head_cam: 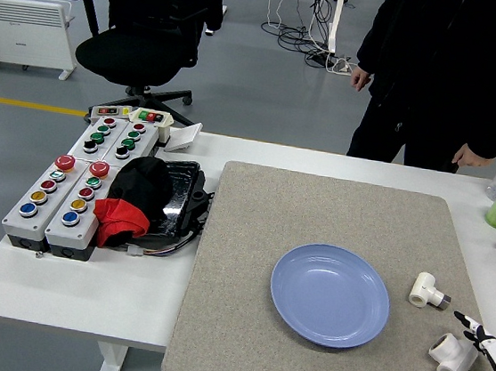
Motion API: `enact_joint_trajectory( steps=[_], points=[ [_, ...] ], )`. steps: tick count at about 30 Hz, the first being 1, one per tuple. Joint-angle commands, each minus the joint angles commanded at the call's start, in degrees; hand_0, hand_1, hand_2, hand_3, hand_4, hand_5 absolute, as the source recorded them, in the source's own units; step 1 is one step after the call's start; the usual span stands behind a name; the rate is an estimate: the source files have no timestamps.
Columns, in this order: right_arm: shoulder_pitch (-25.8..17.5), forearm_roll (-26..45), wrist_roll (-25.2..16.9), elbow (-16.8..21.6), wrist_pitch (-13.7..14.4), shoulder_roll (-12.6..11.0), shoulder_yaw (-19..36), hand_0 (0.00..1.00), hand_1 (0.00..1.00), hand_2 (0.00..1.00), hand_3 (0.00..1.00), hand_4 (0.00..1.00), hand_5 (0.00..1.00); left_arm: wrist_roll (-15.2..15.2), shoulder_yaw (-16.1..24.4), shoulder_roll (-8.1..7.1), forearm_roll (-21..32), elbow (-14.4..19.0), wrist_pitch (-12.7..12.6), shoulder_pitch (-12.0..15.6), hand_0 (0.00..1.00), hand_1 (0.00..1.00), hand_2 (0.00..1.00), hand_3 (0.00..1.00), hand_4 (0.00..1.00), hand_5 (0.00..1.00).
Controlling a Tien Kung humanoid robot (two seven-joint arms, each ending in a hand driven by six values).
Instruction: Pick pipe place plate twice
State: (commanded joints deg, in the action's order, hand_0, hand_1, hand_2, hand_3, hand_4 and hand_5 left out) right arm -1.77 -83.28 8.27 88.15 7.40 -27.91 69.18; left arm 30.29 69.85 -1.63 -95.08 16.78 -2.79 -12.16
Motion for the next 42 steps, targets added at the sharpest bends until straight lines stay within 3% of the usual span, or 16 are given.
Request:
enact_joint_trajectory(
  steps=[2,5,6,11,12,17,18,23,24,34,42],
  points=[
    [0.27,-0.01,0.06,-0.32,0.57,0.12,-0.32,0.998,0.942,0.998,0.984,0.85,0.332,0.0,-0.04,-0.01,0.13,-0.01,-0.04,-0.02,0.655,0.625,0.635,0.571,0.4,0.998],
    [0.97,0.04,-0.35,-1.22,3.67,0.43,-1.2,0.998,0.942,0.998,0.984,0.85,0.332,0.0,-0.19,-0.03,0.43,-0.01,-0.11,-0.13,0.655,0.625,0.635,0.571,0.4,0.998],
    [1.14,0.22,-1.0,-1.49,4.89,0.5,-1.47,0.477,0.565,0.599,0.711,0.632,0.097,-0.01,-0.29,-0.05,0.59,-0.01,-0.14,-0.17,0.655,0.625,0.635,0.571,0.399,0.998],
    [1.73,1.65,-4.49,-2.64,8.78,0.75,-2.16,0.477,0.565,0.599,0.711,0.632,0.097,0.0,-0.74,-0.13,1.25,0.0,-0.24,-0.41,0.655,0.625,0.635,0.571,0.399,0.998],
    [1.77,1.68,-4.79,-2.71,9.04,0.78,-2.22,0.323,0.442,0.522,0.617,0.576,0.051,0.0,-0.8,-0.14,1.31,0.0,-0.24,-0.44,0.655,0.625,0.635,0.571,0.399,0.998],
    [2.37,2.33,-5.67,-2.31,9.69,0.53,-2.5,0.323,0.442,0.522,0.617,0.576,0.051,0.03,-1.07,-0.15,1.78,0.01,-0.32,-0.52,0.655,0.625,0.635,0.571,0.399,0.998],
    [2.55,2.36,-5.42,-2.32,9.46,0.43,-2.56,0.252,0.409,0.518,0.585,0.518,0.009,0.04,-1.11,-0.15,1.8,0.02,-0.31,-0.53,0.655,0.625,0.635,0.571,0.399,0.998],
    [3.0,3.05,-5.25,-1.84,9.3,0.15,-2.57,0.252,0.409,0.518,0.585,0.518,0.009,0.07,-1.18,-0.17,1.96,0.04,-0.35,-0.53,0.655,0.625,0.635,0.571,0.399,0.998],
    [3.16,3.26,-5.44,-1.56,9.5,0.09,-2.63,0.214,0.367,0.51,0.57,0.496,0.002,0.07,-1.26,-0.18,2.09,0.04,-0.37,-0.53,0.655,0.626,0.634,0.571,0.399,0.998],
    [5.05,3.89,-5.92,-0.4,10.41,0.07,-3.15,0.207,0.362,0.507,0.567,0.492,0.003,0.16,-1.72,-0.3,2.73,0.12,-0.42,-0.62,0.656,0.625,0.635,0.571,0.398,0.998],
    [11.27,3.36,-6.34,2.55,10.92,1.58,-7.39,0.207,0.359,0.505,0.562,0.489,0.006,0.21,-1.95,-0.38,3.18,0.15,-0.51,-0.66,0.656,0.625,0.634,0.571,0.4,0.998]
  ],
)
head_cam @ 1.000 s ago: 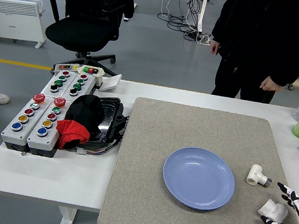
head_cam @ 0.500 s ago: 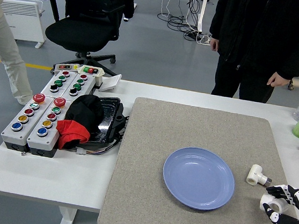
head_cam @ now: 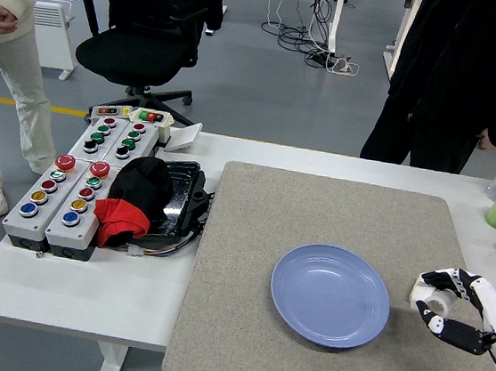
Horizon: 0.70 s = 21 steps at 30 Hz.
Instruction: Pick pipe place plate twice
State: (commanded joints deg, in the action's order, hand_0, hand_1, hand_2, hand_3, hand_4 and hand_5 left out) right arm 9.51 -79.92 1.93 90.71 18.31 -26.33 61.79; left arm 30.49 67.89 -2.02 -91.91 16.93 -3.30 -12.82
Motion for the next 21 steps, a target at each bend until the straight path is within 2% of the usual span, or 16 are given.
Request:
enact_joint_trajectory(
  steps=[3,9,11,12,17,18,21],
  points=[
    [3.39,0.58,-0.95,-0.71,0.08,1.95,-2.79,0.207,0.359,0.505,0.562,0.489,0.006,0.09,-0.14,0.04,0.24,0.05,-0.02,0.01,0.656,0.625,0.634,0.571,0.4,0.998],
    [10.1,1.43,-1.71,-5.73,-0.18,6.1,-11.96,0.211,0.358,0.503,0.561,0.489,0.012,0.28,-0.9,0.12,1.29,0.2,-0.08,0.05,0.656,0.625,0.635,0.573,0.4,0.998],
    [11.6,1.51,-2.18,-7.37,-0.09,6.79,-14.72,0.211,0.358,0.503,0.561,0.489,0.012,0.34,-1.05,0.14,1.47,0.25,-0.07,0.02,0.656,0.625,0.635,0.573,0.4,0.998],
    [12.52,1.19,-2.56,-8.48,-0.03,7.27,-16.34,0.253,0.391,0.508,0.563,0.494,0.013,0.38,-1.26,0.14,1.67,0.29,-0.05,-0.01,0.656,0.625,0.634,0.573,0.402,0.998],
    [15.12,-0.11,-5.8,-13.17,2.0,8.74,-20.63,0.253,0.391,0.508,0.563,0.494,0.013,0.44,-1.62,0.1,2.16,0.36,-0.05,-0.06,0.656,0.625,0.634,0.573,0.402,0.998],
    [15.27,-0.26,-6.17,-13.63,2.19,8.83,-20.82,0.614,0.642,0.628,0.695,0.574,0.052,0.44,-1.65,0.1,2.18,0.36,-0.04,-0.07,0.656,0.625,0.634,0.572,0.402,0.998],
    [15.45,-1.65,-6.9,-14.93,2.11,9.05,-20.74,0.614,0.642,0.628,0.695,0.574,0.052,0.45,-1.65,0.1,2.28,0.36,-0.11,-0.07,0.656,0.625,0.634,0.572,0.402,0.998]
  ],
)
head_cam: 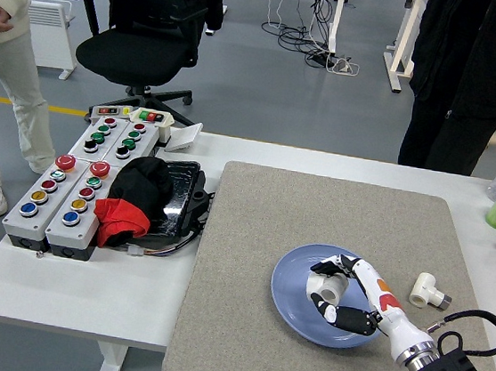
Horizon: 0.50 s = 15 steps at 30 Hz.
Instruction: Pick pipe place plate twice
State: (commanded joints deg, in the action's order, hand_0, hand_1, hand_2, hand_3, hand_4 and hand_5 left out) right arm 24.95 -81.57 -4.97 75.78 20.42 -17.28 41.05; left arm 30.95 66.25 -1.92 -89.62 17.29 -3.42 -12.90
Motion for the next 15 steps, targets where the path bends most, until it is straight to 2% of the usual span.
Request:
enact_joint_trajectory(
  steps=[2,3,8,9,14,15],
  points=[
    [-0.04,-1.0,0.88,-0.12,-0.89,-0.05,0.4,0.614,0.642,0.628,0.695,0.574,0.052,-0.02,0.03,-0.01,-0.02,-0.01,0.01,0.0,0.656,0.625,0.634,0.572,0.402,0.998],
    [-0.04,-1.66,1.65,-0.12,-1.63,-0.1,0.62,0.916,0.844,0.94,0.897,0.75,0.214,-0.01,0.06,-0.01,-0.06,-0.02,0.02,0.0,0.656,0.626,0.634,0.573,0.403,0.998],
    [-0.18,-3.34,3.54,0.07,-4.23,-0.39,1.19,0.916,0.844,0.94,0.897,0.75,0.214,0.05,0.17,0.04,-0.2,0.0,0.05,0.07,0.656,0.626,0.634,0.573,0.403,0.998],
    [-0.22,-3.42,3.59,0.1,-4.37,-0.42,1.24,0.998,0.938,0.998,0.998,0.819,0.28,0.06,0.18,0.05,-0.21,0.0,0.04,0.08,0.656,0.625,0.636,0.573,0.405,0.998],
    [-0.9,-2.88,2.69,1.26,-5.05,-0.9,2.49,0.998,0.938,0.998,0.998,0.819,0.28,0.11,0.33,0.12,-0.37,0.01,-0.01,0.22,0.656,0.625,0.636,0.573,0.405,0.998],
    [-1.03,-2.47,2.27,1.66,-5.14,-1.05,2.79,0.998,0.969,0.998,0.998,0.85,0.295,0.11,0.37,0.12,-0.42,0.01,-0.01,0.24,0.656,0.625,0.636,0.573,0.404,0.998]
  ],
)
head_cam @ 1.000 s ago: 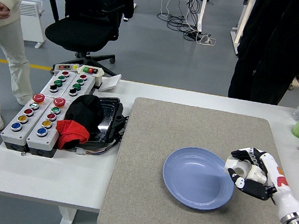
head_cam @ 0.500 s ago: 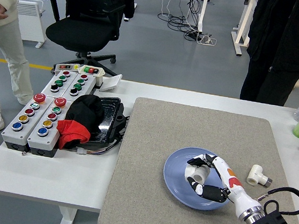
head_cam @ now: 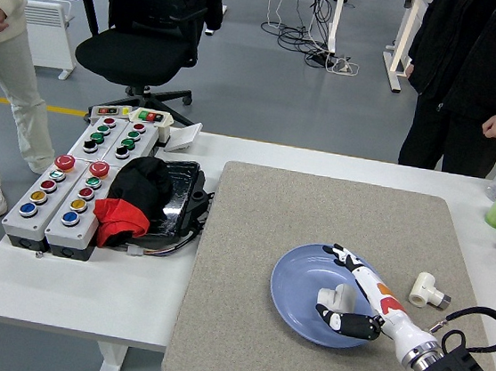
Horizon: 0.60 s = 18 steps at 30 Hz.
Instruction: Pick pipe place plate twice
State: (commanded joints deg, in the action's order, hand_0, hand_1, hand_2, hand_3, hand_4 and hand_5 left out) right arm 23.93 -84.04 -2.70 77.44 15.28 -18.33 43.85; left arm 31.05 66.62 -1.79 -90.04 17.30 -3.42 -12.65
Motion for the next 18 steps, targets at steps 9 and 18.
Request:
enact_joint_trajectory(
  steps=[9,18],
  points=[
    [-0.74,2.77,-1.45,2.39,1.37,-1.42,5.72,0.998,0.961,0.998,0.998,0.864,0.331,0.03,0.51,0.12,-0.75,0.0,0.03,0.32,0.656,0.625,0.637,0.573,0.405,0.998],
    [2.75,1.6,1.52,-8.72,-0.66,-4.08,9.85,0.998,0.948,0.998,0.998,0.846,0.331,0.15,0.64,0.16,-1.03,0.08,0.2,0.58,0.656,0.626,0.638,0.573,0.405,0.998]
  ],
)
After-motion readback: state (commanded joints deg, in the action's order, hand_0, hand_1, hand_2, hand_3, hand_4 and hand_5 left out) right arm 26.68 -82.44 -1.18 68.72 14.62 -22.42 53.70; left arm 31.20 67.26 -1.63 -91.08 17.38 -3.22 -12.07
